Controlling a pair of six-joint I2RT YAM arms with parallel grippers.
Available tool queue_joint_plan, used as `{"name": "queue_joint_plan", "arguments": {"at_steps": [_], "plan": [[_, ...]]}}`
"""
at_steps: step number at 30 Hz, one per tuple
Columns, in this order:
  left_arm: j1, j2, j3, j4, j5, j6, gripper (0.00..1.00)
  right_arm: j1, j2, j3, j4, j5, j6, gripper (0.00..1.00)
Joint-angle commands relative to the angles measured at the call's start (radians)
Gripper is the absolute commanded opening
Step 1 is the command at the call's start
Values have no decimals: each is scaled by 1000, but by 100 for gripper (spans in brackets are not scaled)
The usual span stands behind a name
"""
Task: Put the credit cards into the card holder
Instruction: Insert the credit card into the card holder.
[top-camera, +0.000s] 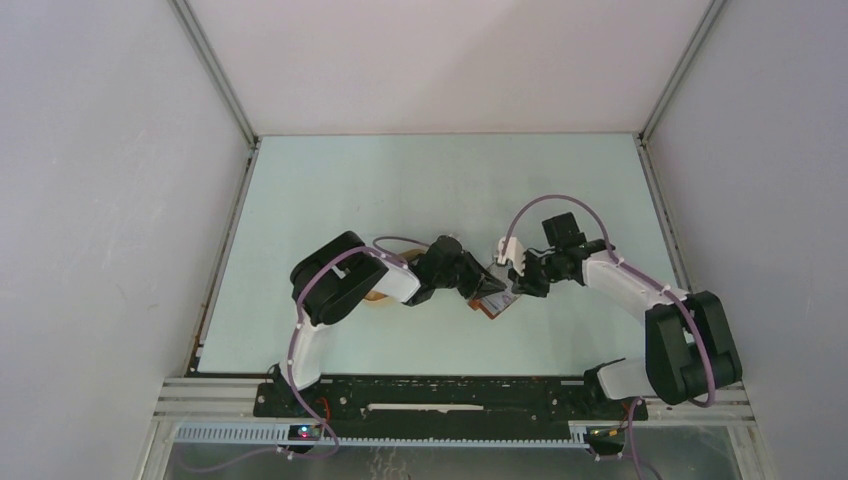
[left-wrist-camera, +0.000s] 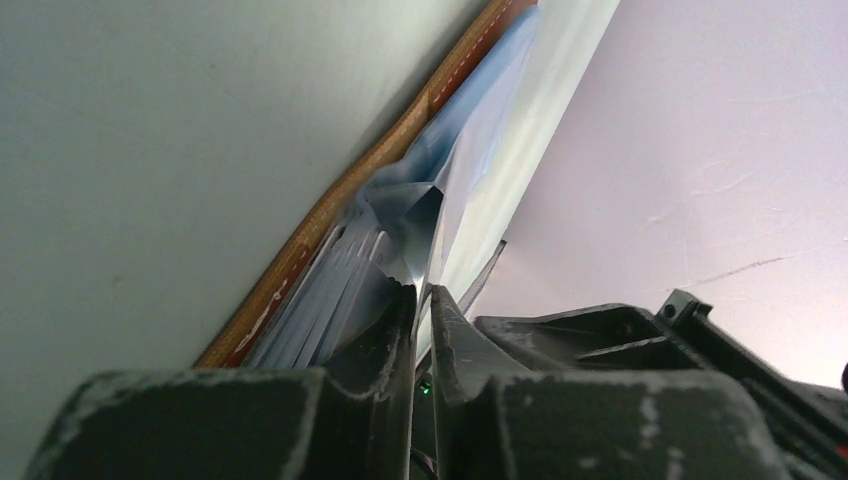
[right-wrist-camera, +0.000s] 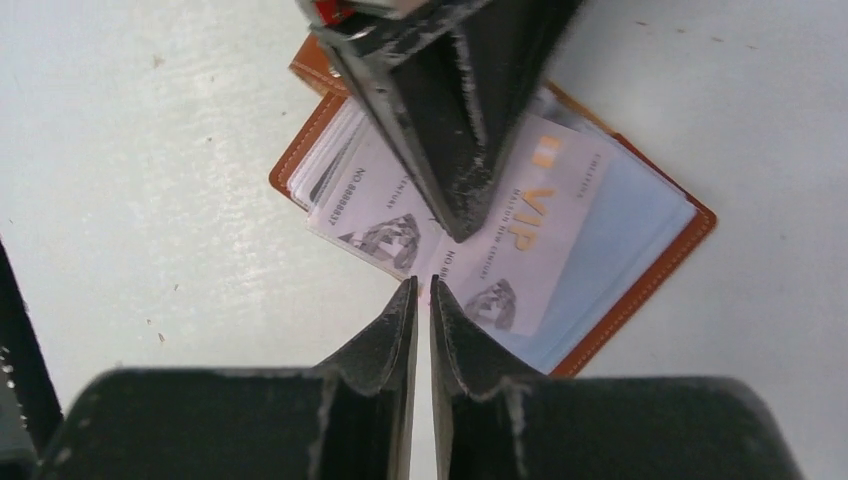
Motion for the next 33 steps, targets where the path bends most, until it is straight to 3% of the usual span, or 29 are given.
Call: {"name": "queue_joint_plan", "arguments": {"at_steps": [1,6,10,19,23,33], "plan": [[3,15,28,-68,1,39,15,-77,-25,74,-9,-100,129,17],[8,12,27,-86,-4,49,15,-163,80,168,9,-55,421,23],[9,11,44,-123,-6,68,16,-199,227,295,-61,-13,542,24],[11,10,60,-157,8,84,11,-211,408,394,-138,41,593,25],[11,19,69,-157,34,84,6,-213,424,400,-147,43,593,25],[6,28,91,-155,102,93,3,-221,430,407,-158,28,604,25]]}}
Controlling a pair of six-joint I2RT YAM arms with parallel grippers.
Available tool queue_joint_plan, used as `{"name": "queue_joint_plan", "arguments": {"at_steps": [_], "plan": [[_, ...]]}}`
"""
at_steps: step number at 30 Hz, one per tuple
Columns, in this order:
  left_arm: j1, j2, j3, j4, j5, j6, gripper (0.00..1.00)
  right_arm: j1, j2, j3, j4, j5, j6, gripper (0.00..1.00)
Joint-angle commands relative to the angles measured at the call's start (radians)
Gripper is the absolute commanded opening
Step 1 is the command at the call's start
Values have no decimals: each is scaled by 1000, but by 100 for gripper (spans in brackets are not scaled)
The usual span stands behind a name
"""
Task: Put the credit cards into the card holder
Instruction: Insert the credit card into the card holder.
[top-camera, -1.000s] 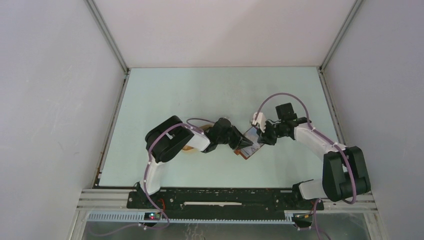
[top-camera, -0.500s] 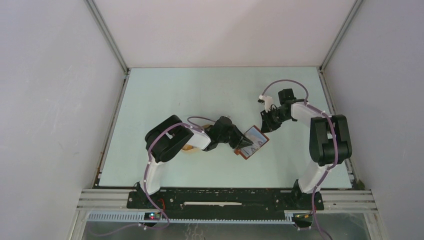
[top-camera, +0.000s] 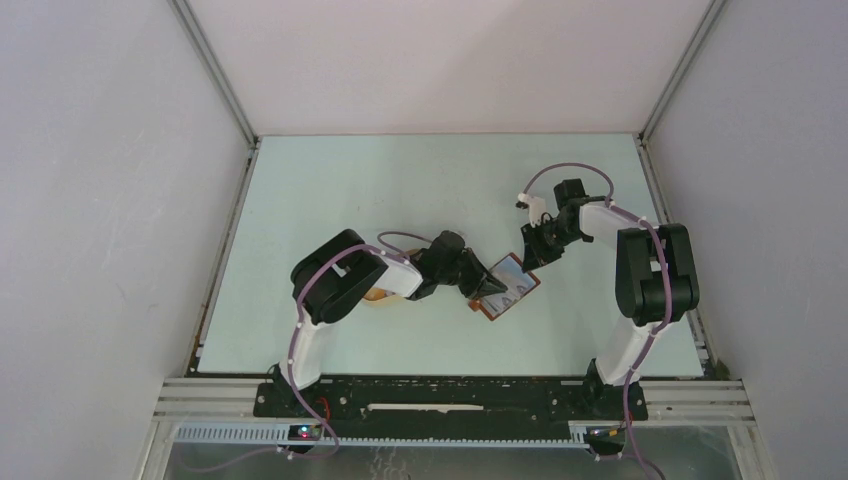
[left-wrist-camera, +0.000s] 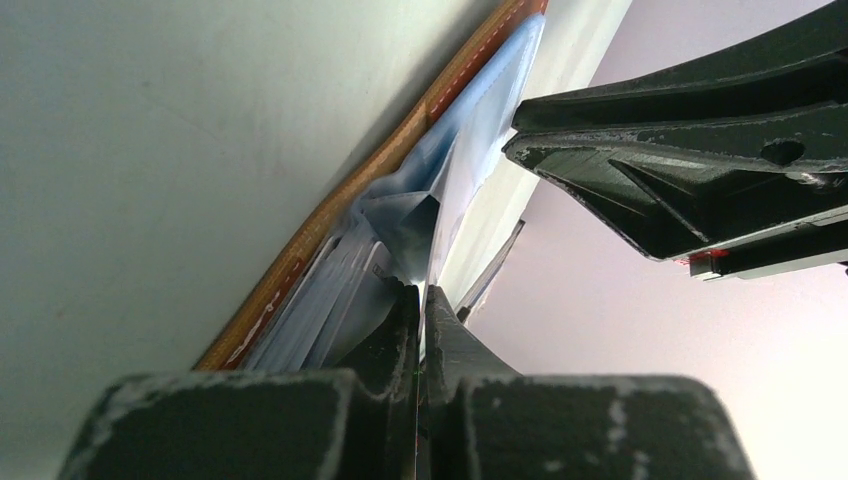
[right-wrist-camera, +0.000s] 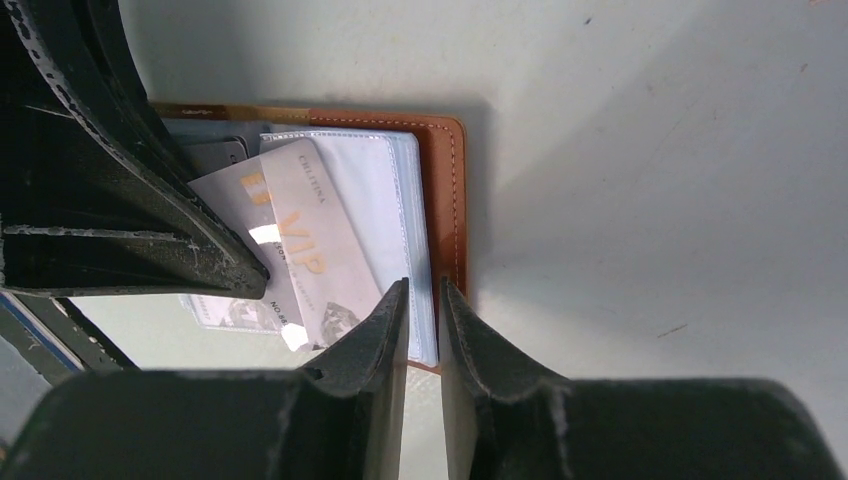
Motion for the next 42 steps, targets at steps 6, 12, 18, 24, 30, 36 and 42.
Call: {"name": "queue_joint_plan", "arguments": {"at_steps": [6,12,18,24,30,36,42], "plan": [[-4,26,45,-85,60,60,3,-15,11,38,-24,-14,24,26],[-3,26,78,-157,81,120,3,-15,35,50,-40,-3,28,26],[-3,33,96,-183,118,152,3,-15,37,52,-49,-5,29,25],[1,43,104,-201,136,169,2,-15,36,52,-51,-8,30,26],[15,63,123,-216,141,178,3,-15,37,51,-54,-9,31,26],[22,83,168,-260,148,205,6,-15,39,53,-56,-13,32,26],[29,100,213,-301,148,225,7,-14,39,52,-58,-15,33,25]]}}
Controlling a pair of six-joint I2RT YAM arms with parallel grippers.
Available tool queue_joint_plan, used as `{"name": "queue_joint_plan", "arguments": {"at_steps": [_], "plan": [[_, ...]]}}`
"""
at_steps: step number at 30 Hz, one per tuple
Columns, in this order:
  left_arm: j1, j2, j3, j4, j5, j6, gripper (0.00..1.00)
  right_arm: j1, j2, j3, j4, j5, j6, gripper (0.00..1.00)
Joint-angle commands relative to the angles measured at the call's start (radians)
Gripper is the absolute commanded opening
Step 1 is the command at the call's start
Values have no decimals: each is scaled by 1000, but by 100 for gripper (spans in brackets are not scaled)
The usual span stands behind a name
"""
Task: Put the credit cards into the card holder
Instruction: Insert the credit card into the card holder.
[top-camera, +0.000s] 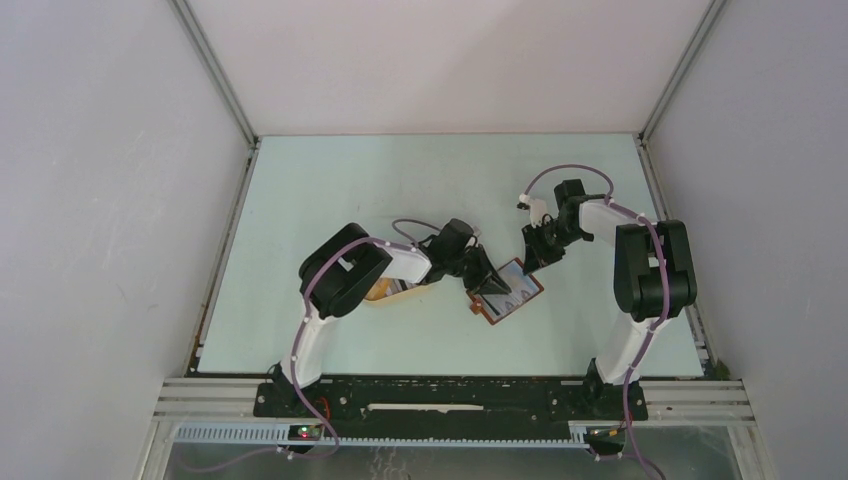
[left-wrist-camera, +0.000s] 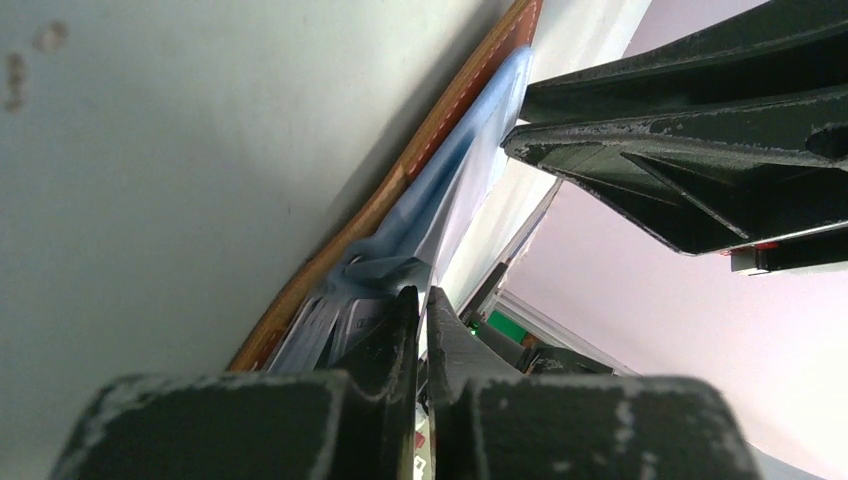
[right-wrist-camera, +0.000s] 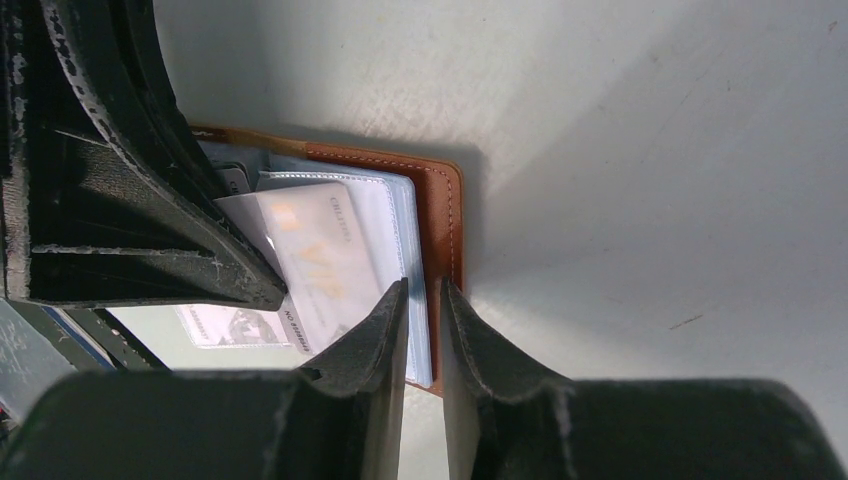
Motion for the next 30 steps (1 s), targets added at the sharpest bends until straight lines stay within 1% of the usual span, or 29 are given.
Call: {"name": "queue_joint_plan", "arguments": {"at_steps": [1,5,9,11,15,18,23,30], "plan": [[6,36,53,-97,-16,59,8,-2,7,27,-10,-14,12,25],[7,32,65,-111,-21,67,13,-4,-4,28,-9,-18,14,26],[7,10,61,-126,-30,79,21,-5,-24,27,-7,-26,13,26],[7,1,56,-135,-33,85,23,-8,-34,27,-7,-33,11,27],[10,-7,45,-136,-33,89,25,-17,-54,27,-6,-44,8,28],[11,-13,36,-137,-34,92,27,-26,-69,28,-9,-55,3,31],[14,-34,5,-135,-43,99,29,-42,-116,13,-3,-89,-14,31],[17,-45,-11,-124,-41,98,30,-40,-208,-26,-1,-188,-78,31]]}}
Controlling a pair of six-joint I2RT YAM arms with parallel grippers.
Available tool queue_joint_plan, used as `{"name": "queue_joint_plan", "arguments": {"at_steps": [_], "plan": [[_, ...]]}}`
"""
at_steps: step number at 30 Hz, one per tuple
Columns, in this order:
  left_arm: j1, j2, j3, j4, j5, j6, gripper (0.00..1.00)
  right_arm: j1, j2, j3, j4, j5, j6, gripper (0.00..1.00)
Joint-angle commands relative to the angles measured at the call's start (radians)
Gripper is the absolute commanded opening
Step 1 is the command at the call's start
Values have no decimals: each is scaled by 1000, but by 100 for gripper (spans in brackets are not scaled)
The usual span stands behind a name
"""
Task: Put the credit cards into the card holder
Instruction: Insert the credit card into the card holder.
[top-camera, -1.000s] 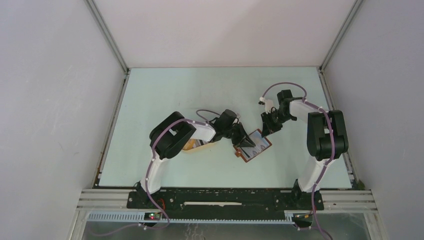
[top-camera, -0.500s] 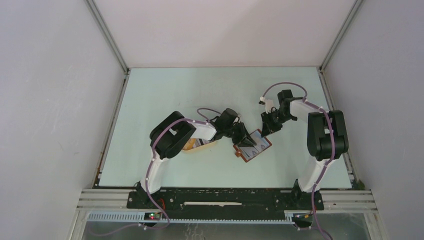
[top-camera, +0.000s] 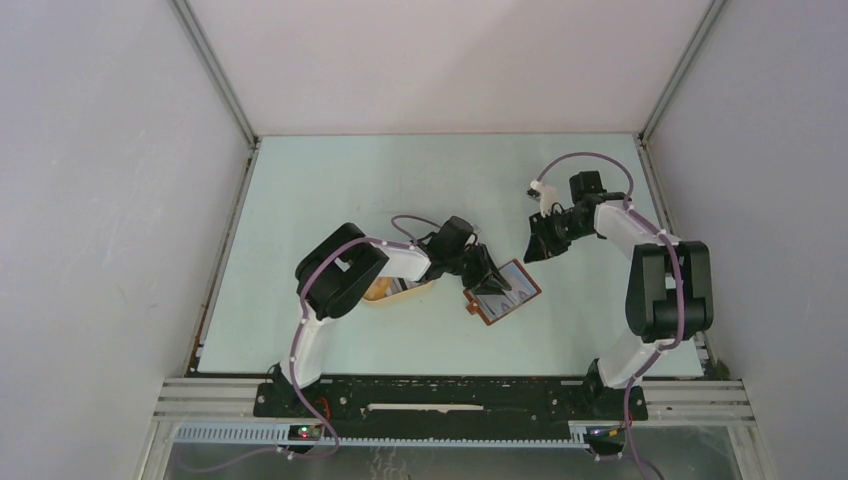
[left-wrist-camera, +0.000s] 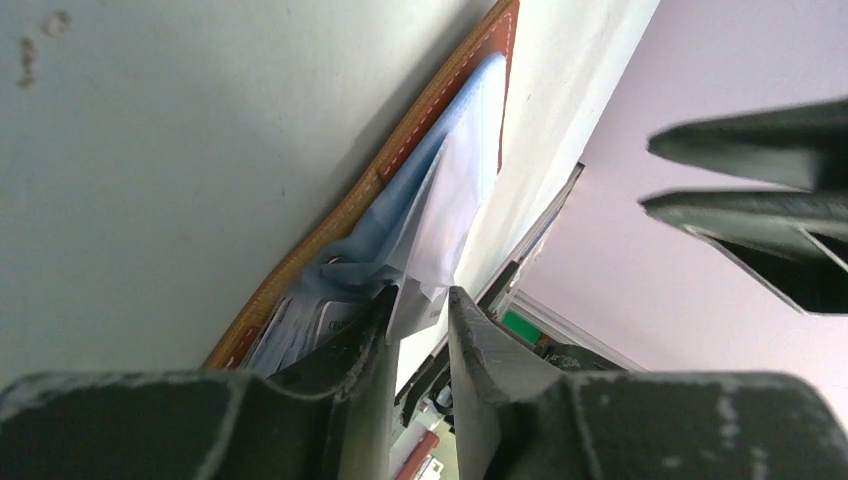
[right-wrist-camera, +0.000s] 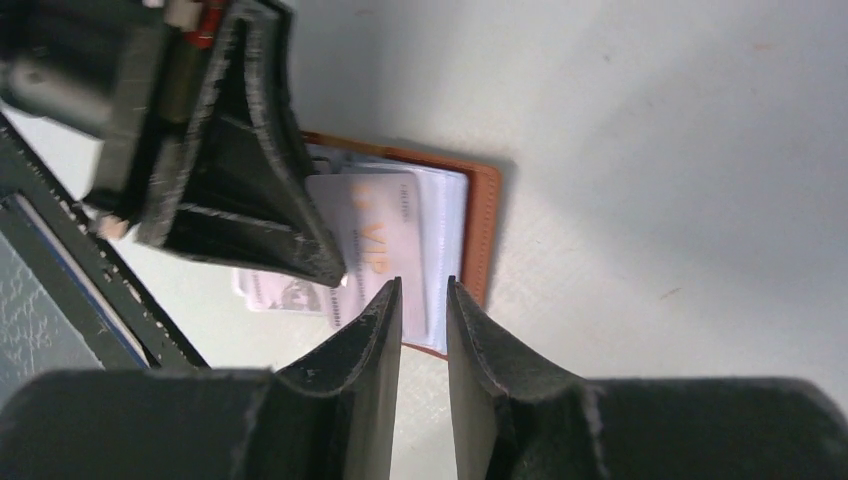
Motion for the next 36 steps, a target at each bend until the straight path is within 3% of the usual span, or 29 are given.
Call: {"name": "queue_joint_plan", "arguments": {"at_steps": [1,3,9,12,16,21,27,36], "plan": [[9,-24,-30,-55,-29,44,30,2,-93,-20,-17,-122,-96,31],[10,-21,-29,-56,-29,44,31,12,-121,-40,-66,-194,-209,30],[14,-19,-28,-59,-26,43,32,32,-327,-222,-198,-463,-807,24],[14,-17,-27,-57,-24,45,32,87,-406,-311,-194,-457,-1025,20],[15,-13,-25,-55,-24,45,33,206,-430,-362,-13,-320,-930,6],[15,-11,-26,-52,-24,45,33,345,-409,-406,206,-86,-770,5],[13,-9,-27,-42,-23,43,33,424,-367,-433,301,99,-734,5],[13,1,-20,-38,-18,39,33,438,-322,-457,340,228,-754,6]]}}
